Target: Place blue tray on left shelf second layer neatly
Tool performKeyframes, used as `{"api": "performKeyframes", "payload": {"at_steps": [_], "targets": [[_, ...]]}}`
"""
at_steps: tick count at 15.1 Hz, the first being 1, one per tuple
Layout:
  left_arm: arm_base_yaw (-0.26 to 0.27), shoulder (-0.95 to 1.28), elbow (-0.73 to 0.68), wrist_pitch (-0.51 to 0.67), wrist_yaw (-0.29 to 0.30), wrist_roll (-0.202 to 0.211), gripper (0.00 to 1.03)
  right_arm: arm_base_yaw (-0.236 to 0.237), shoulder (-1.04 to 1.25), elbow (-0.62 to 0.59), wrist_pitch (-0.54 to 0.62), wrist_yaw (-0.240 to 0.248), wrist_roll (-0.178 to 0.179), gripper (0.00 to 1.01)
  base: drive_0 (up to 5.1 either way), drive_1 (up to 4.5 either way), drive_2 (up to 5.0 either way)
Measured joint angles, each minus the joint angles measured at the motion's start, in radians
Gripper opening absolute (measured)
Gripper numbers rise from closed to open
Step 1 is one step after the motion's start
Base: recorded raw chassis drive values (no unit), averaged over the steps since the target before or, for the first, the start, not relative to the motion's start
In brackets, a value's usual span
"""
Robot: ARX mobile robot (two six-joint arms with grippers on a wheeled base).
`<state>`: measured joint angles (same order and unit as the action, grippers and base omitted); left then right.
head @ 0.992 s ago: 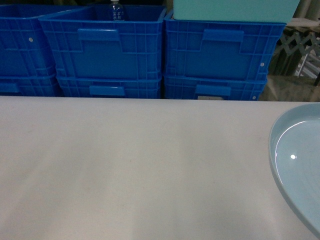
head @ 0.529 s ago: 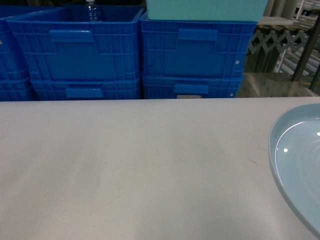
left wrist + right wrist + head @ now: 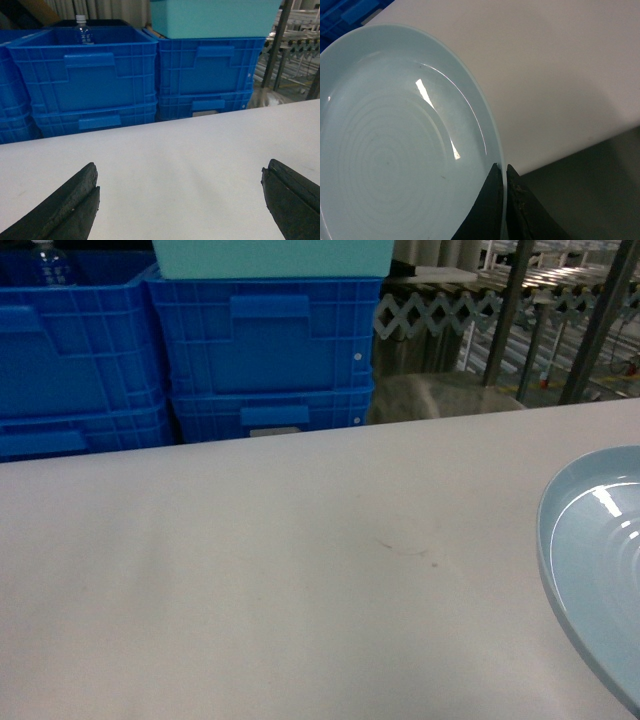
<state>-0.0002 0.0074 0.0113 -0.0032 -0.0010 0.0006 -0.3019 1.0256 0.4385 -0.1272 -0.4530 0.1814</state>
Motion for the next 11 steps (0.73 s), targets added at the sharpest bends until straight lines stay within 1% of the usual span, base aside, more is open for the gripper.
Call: {"api": "performKeyframes", "payload": {"at_steps": [2,4,7,11], "targets": [[0.0,0.0,0.0,0.001,0.0,0.0,0.98,0.0,0.0,0.0,-0.003,0.0,0.0,0.02,-1.6,-1.6,-1.6],[0.0,0.0,0.0,-0.002,-0.002,0.0,0.98,0.001,-0.001,0.0,0.001,-0.007,0.0,0.02,2.5,-3.81,-3.8],[0.001,0.0,0.0,0.003,0.002,0.0,0.98,-0.007,0.0,0.0,-0.003,0.006,0.0,0.02,-2.0,-1.97,-2.0],[0.0,0.0,0.0,-0.001,0.001,0.0,0.98,-0.006,0.0,0.0,0.0,0.002,0.0,0.02,-1.6,-1.6,-1.6]]}}
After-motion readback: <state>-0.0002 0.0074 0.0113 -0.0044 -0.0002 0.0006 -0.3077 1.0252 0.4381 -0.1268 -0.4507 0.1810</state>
